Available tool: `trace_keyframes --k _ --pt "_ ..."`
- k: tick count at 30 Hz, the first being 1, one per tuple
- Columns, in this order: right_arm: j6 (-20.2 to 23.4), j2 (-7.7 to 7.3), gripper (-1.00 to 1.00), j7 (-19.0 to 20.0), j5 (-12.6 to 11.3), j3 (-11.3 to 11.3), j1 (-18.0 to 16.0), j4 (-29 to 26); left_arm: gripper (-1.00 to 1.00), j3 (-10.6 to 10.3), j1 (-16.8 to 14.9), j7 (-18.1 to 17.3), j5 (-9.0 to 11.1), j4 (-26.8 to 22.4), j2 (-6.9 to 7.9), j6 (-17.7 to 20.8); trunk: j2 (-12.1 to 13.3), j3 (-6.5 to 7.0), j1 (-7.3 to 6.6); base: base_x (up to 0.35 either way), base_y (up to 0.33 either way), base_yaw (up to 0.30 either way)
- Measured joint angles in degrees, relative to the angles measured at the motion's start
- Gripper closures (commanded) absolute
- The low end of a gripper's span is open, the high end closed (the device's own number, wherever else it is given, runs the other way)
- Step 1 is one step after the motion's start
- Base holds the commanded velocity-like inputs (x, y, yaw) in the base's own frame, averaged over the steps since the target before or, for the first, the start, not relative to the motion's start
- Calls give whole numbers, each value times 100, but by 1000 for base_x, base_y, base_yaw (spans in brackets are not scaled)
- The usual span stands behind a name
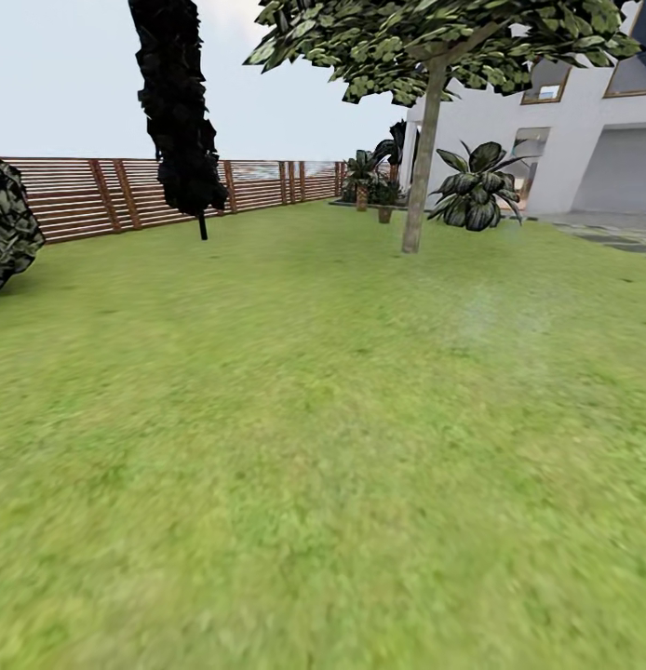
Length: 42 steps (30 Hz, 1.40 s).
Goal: Take the three Easter eggs out of the wicker basket on the lawn in the garden, then place them on the lawn next to a single tree (choose any tree) so that all three eggs are next to the same tree and none are left in the basket.
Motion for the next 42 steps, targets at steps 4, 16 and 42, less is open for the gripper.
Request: trace_keyframes --k 4,16,42 --pt "0 0 -100 0 0 0 1 0 -100 0 0 -1 0 0 0 0 0 0 0 329 0 0" --pt "0 0 -100 0 0 0 1 0 -100 0 -1 1 0 0 -1 0 0 0 0 329 0 0" --pt "0 0 -100 0 0 0 2 0 -100 0 -1 1 0 0 0 0 0 0 0 329 0 0"
